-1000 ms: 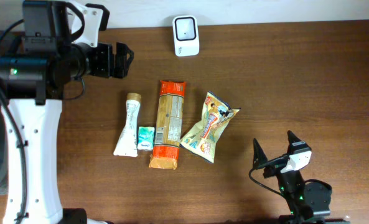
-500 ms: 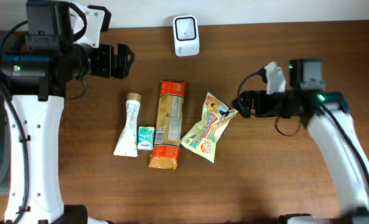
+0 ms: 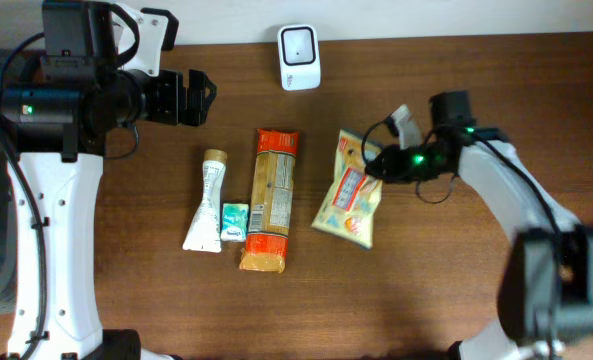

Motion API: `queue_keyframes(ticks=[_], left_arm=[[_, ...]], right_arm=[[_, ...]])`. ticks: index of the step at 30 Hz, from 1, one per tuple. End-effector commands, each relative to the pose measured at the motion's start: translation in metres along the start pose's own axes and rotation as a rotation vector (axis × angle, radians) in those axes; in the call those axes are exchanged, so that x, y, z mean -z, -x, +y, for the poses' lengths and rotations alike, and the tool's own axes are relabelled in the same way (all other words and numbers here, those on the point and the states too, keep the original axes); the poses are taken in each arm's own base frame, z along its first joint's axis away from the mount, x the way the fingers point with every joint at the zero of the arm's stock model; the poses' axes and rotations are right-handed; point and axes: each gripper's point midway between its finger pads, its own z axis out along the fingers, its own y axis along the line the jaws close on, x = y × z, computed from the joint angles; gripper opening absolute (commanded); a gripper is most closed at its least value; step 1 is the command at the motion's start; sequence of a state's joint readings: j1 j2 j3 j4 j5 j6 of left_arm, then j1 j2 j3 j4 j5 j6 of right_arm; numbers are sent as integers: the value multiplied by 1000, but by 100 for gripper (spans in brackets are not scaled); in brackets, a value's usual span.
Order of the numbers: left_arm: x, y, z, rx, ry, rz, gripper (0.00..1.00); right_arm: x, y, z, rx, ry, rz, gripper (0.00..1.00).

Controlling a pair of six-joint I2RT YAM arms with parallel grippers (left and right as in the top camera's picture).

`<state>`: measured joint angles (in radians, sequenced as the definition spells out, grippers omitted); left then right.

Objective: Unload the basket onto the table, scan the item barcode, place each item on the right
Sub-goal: 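Reach the right gripper to the yellow snack bag and grasp it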

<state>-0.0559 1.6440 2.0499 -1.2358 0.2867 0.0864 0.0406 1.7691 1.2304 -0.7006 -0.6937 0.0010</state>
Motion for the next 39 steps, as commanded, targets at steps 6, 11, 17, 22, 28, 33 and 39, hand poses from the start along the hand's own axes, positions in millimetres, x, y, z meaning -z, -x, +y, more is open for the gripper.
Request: queue_keyframes(ticks=[6, 11, 17, 22, 28, 33, 39], left_arm=[[3, 1, 0, -15, -1, -6, 99], [3, 1, 0, -15, -1, -6, 99], [3, 1, 0, -15, -1, -6, 99], [3, 1, 0, -15, -1, -6, 99], [3, 1, 0, -15, 0, -7, 99], [3, 1, 0, -15, 0, -7, 99], [3, 1, 0, -15, -1, -6, 99]], right_arm=[[142, 31, 9, 205, -1411, -446, 4], [-7, 1, -11, 527, -1620, -220, 4], [-88, -52, 92, 515, -872, 24, 92], [-30, -59, 99, 196, -258, 247, 81], [-57, -87, -1, 62, -471, 280, 26], [-67, -98, -22, 40, -509, 229, 20], [-63, -35, 72, 223, -195, 118, 56]])
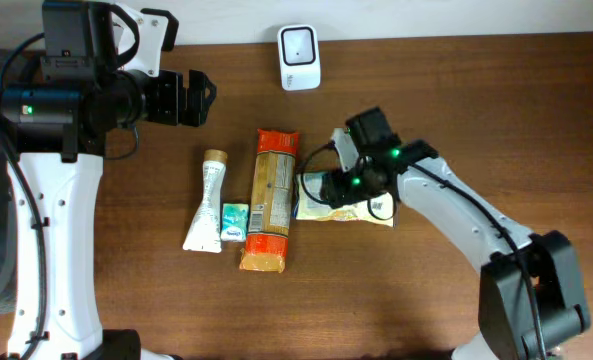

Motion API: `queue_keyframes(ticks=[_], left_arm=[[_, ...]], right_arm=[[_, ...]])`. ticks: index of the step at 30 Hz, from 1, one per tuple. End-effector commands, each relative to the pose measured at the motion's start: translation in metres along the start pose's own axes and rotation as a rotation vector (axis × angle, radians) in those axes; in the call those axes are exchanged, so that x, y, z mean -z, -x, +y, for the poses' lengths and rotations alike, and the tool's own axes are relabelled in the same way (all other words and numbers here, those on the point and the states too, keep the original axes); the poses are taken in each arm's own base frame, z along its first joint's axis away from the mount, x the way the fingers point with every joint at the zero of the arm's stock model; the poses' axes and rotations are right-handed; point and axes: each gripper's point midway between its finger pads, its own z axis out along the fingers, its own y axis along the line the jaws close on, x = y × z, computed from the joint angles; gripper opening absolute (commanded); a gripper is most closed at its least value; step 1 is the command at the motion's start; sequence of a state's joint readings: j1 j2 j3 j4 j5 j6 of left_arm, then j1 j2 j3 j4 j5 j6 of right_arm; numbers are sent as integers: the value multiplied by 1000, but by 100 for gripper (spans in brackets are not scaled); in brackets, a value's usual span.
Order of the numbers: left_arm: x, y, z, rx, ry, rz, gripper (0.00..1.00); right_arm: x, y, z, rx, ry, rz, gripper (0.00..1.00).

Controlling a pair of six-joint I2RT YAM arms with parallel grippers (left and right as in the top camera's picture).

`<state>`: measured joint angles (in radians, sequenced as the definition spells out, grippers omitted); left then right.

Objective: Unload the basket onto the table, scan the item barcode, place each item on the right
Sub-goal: 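Reach the right gripper to the yellow snack bag and grasp it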

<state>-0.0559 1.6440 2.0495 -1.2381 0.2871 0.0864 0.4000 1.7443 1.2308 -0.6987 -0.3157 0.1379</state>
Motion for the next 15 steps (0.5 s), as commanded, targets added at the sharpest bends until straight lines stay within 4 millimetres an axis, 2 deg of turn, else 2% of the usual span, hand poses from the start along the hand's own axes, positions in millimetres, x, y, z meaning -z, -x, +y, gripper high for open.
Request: queue_keyframes(ticks=[1, 2, 4, 6, 8, 10, 11, 13, 14, 15], left_arm=[[3, 1, 1, -16, 0, -9, 99], [3, 1, 1, -16, 0, -9, 99], [3, 1, 1, -16, 0, -9, 99], [3, 1, 1, -16, 0, -9, 99], [3, 1, 1, -15, 0, -9, 99], [3, 1, 1, -16, 0, -9, 99], [3, 1, 1, -15, 0, -9, 99], [3, 1, 1, -16, 0, -9, 99], [3, 1, 1, -16, 0, -9, 99], [3, 1, 1, -16, 0, -9, 99]], right_arm=[[-10, 5, 20, 58, 63, -7, 56], [-17, 4, 20, 62, 61, 3, 56], [-43, -4, 15, 58, 59, 51, 57], [-43, -20, 6, 18, 36, 121, 57], [-34, -45, -32, -46, -114, 220, 58], [-11, -67, -87, -137, -276, 304, 60], [-4, -70, -103, -153, -289, 315, 62], [22, -77, -149, -202, -402, 340, 67], [46, -72, -181, -264, -492, 322, 68], [62, -61, -197, -314, -517, 273, 70]])
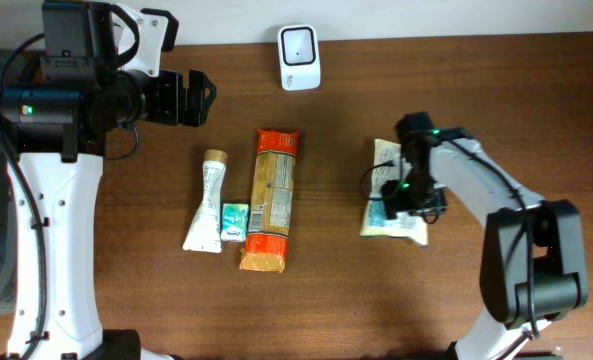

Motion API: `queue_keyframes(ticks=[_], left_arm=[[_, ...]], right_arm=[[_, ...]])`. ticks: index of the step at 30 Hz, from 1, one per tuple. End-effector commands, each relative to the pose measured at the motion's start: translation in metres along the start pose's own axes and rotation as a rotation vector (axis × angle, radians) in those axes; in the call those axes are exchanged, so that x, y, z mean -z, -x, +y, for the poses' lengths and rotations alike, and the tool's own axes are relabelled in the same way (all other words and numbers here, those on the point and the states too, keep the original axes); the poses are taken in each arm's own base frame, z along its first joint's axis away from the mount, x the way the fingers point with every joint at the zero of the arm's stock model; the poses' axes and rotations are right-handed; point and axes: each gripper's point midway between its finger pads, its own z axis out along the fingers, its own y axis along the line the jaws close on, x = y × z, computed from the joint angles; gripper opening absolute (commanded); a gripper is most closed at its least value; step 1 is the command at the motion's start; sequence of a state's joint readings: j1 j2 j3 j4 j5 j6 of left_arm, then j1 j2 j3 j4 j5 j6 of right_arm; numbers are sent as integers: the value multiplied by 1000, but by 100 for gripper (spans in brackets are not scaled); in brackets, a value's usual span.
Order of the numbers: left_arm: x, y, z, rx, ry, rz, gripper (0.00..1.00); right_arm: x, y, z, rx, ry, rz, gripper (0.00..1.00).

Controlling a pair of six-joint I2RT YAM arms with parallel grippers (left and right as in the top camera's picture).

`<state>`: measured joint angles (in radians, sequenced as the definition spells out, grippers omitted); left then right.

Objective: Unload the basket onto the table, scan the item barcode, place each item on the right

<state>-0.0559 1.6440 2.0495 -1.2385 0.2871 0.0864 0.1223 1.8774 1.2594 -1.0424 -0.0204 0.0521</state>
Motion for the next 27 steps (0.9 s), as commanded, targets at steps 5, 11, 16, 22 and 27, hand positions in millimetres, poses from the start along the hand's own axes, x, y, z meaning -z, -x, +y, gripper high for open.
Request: queue_keyframes(ticks=[5, 11, 16, 22, 27], left_arm=[[3, 1, 1, -16, 0, -9, 99], [3, 1, 1, -16, 0, -9, 99], [3, 1, 1, -16, 0, -9, 99], [3, 1, 1, -16, 0, -9, 99], [3, 1, 1, -16, 0, -9, 99]], right_arm=[[117, 97, -35, -139, 298, -390, 75], [48, 46, 112, 132, 385, -139, 75], [-13, 4, 43, -100, 105, 16, 74], [41, 37, 2, -22, 406, -136, 71], [94, 48, -96, -205, 435, -342, 98]])
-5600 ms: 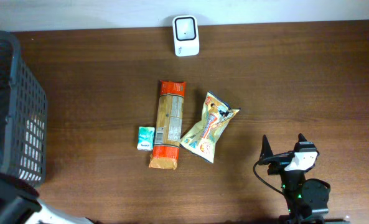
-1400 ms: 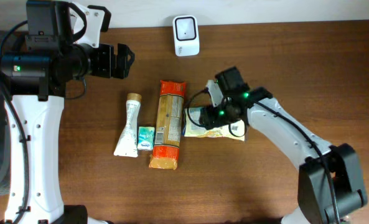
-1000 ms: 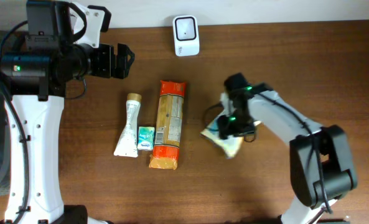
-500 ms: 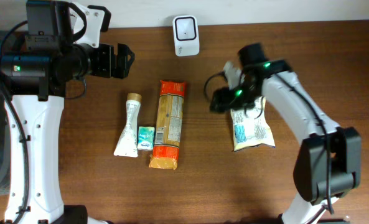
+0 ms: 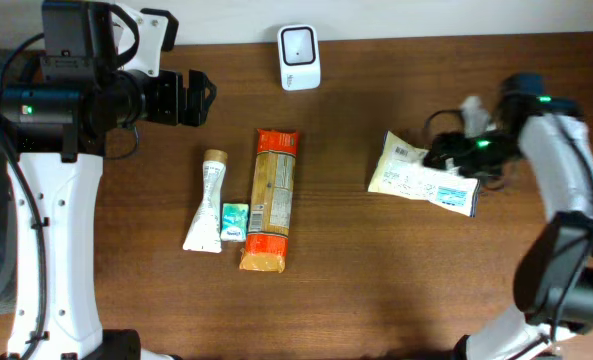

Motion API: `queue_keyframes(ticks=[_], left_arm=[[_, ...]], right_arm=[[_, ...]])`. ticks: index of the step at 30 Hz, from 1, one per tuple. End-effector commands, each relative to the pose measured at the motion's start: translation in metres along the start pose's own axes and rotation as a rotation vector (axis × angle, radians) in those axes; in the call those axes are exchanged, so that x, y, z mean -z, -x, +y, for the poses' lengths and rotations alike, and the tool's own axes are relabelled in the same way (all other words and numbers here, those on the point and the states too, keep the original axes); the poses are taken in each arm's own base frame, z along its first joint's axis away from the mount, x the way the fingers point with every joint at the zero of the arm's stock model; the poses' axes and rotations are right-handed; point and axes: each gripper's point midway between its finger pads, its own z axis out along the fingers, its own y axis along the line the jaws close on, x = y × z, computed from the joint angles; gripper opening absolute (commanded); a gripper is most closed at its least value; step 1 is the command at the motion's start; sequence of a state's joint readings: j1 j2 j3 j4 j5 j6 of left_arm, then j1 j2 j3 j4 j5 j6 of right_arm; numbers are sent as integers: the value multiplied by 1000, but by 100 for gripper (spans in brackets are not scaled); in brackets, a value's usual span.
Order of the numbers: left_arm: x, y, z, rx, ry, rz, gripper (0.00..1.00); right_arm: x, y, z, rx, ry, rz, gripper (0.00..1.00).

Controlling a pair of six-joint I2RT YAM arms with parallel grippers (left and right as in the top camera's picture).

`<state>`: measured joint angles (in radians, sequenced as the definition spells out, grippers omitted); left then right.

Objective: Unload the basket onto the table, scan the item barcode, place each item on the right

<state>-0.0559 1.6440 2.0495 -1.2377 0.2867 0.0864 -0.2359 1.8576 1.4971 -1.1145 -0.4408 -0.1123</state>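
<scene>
The snack packet (image 5: 416,182) lies at the right of the table, its white back facing up and its long side running left to right. A small barcode label (image 5: 407,152) shows near its upper left corner. My right gripper (image 5: 442,156) is at the packet's upper edge and looks shut on it. The white scanner (image 5: 299,57) stands at the back middle, well to the left of the packet. My left gripper (image 5: 202,97) hovers open at the back left, holding nothing.
Left of centre lie a long orange cracker pack (image 5: 272,198), a small green box (image 5: 235,220) and a white tube (image 5: 207,201), side by side. The right arm's cable loops above the packet.
The packet has turned from standing lengthwise to lying crosswise and now sits slightly farther right. My right gripper has moved from over the packet's middle to its upper right edge.
The packet first lay yellow face up right of the cracker pack, my right gripper at its upper edge. Then it lay crosswise beside the cracker pack under the gripper. Then it was farther right, white back up. Now it lies crosswise at the right.
</scene>
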Motion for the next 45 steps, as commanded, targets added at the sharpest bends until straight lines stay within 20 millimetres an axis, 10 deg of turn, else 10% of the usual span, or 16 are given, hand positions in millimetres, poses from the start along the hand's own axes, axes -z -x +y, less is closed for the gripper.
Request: queue_keyframes(ticks=[1, 5, 14, 17, 19, 22, 25, 28, 32, 36, 38, 39, 41, 45], left_arm=[[3, 1, 0, -15, 0, -8, 99], [3, 1, 0, -16, 0, -8, 99], [3, 1, 0, -15, 0, -8, 99], [3, 1, 0, -16, 0, -9, 99], [3, 1, 0, -16, 0, -8, 99], [3, 1, 0, -16, 0, -8, 99], [3, 1, 0, -16, 0, -8, 99], [3, 1, 0, -15, 0, -8, 99], [3, 1, 0, -16, 0, -8, 99], [3, 1, 0, -16, 0, -8, 99], [3, 1, 0, -15, 0, -8, 99], [3, 1, 0, -16, 0, -8, 99], [3, 1, 0, -15, 0, -8, 99], [3, 1, 0, -15, 0, -8, 99]], right_arm=[[19, 0, -42, -41, 51, -81, 99], [-8, -7, -79, -53, 43, -88, 98], [-112, -13, -19, 145, 319, -6, 99], [-151, -17, -18, 57, 310, 55, 35], [-151, -14, -12, 30, 331, 48, 4], [-121, -4, 17, 25, 446, 17, 4], [-44, 0, 78, 191, 577, -66, 4], [21, -7, 126, 307, 657, -169, 4], [14, -22, 150, 372, 641, -116, 4], [-22, -19, 74, 211, 156, -28, 8], [-30, -24, 34, 155, -56, 25, 68], [-29, -26, 23, 159, -120, 35, 80], [-12, -9, 26, 282, -155, -1, 99], [-11, -4, 50, 881, -144, 32, 98]])
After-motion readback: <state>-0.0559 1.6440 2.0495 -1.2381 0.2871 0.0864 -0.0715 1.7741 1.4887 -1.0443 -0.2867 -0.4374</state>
